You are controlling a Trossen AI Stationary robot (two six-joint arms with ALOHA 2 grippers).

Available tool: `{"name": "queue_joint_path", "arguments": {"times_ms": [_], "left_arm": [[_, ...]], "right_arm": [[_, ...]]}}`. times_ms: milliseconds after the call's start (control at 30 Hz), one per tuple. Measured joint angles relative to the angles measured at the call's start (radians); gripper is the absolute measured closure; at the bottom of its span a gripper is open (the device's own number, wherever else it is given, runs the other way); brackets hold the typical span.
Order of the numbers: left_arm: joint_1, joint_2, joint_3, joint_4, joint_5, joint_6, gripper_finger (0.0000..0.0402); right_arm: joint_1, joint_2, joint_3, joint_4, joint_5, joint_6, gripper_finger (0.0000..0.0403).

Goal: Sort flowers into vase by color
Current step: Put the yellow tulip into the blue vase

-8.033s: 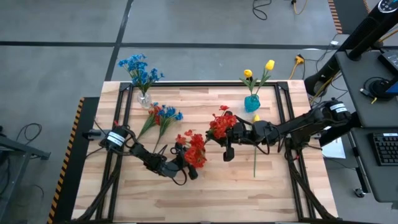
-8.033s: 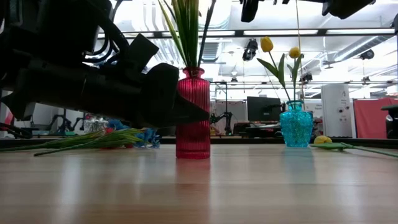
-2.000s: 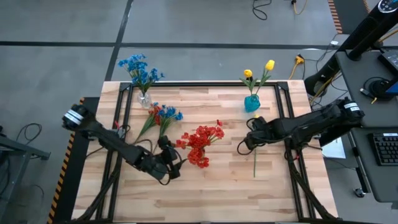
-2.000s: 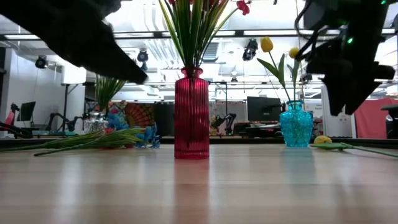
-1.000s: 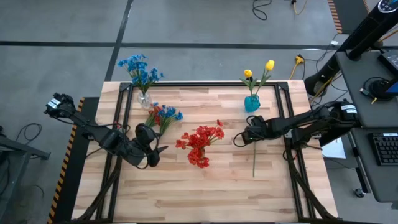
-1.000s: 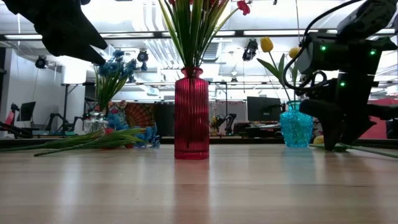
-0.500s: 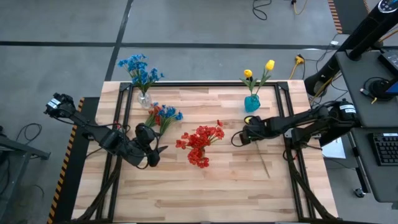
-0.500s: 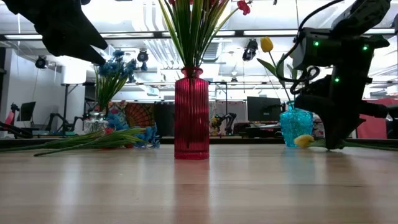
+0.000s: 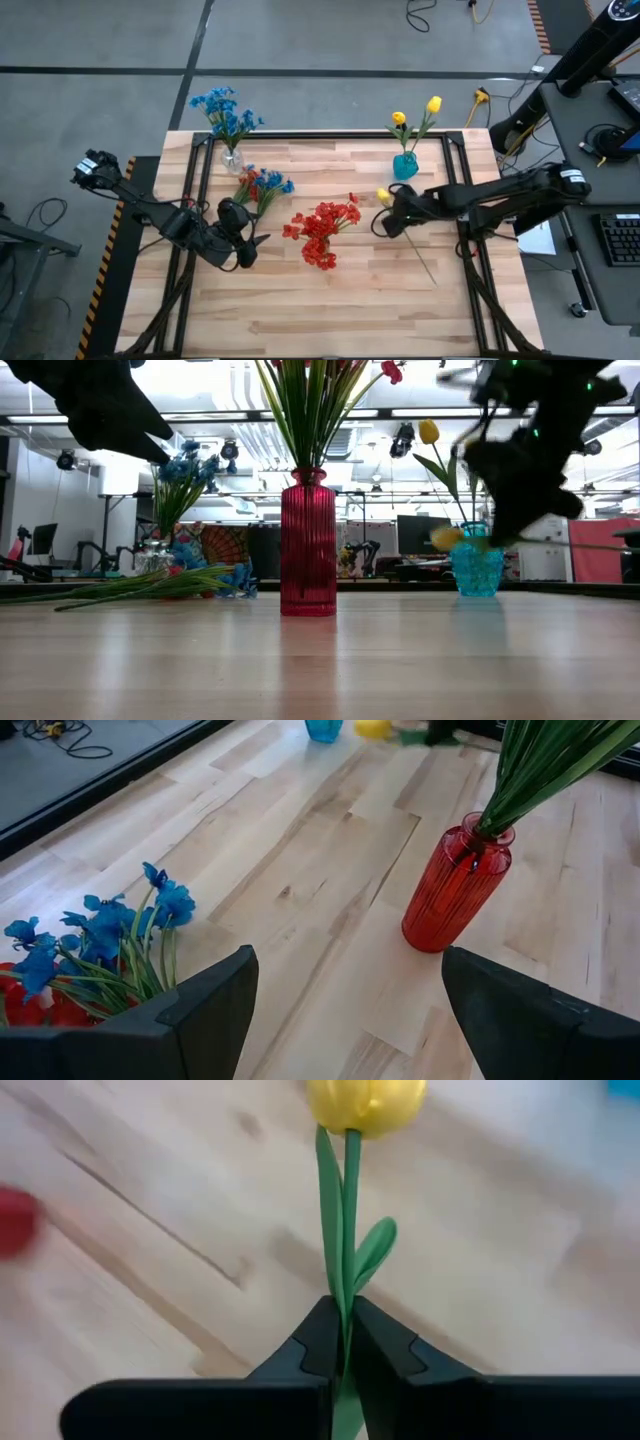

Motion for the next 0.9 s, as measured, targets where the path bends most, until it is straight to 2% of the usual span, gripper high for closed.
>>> {"name": "queue_joint_path", "arguments": {"times_ms": [200, 633, 700, 900], "left_arm": [[0.0, 0.0, 0.0, -0.001, -0.001, 0.0, 0.0104], [0.001, 0.0, 0.0, -0.001, -0.036, 0.004, 0.0104], [0.001, 0.002, 0.0, 0.0, -0.049, 0.004, 0.0104], [0.001, 0.012, 0.0, 0.0, -0.051, 0.004, 0.0104]], "right_arm": [[0.023, -0.091, 0.037, 0.137, 0.187, -0.156, 0.0385], [0.022, -0.245, 0.039, 0.714, 0.688, -0.824, 0.0385], [0.017, -0.25, 0.037, 0.803, 0.737, -0.918, 0.0385], [-0.026, -0.269, 0.035, 1.023, 0.77, -1.126, 0.0385]]}}
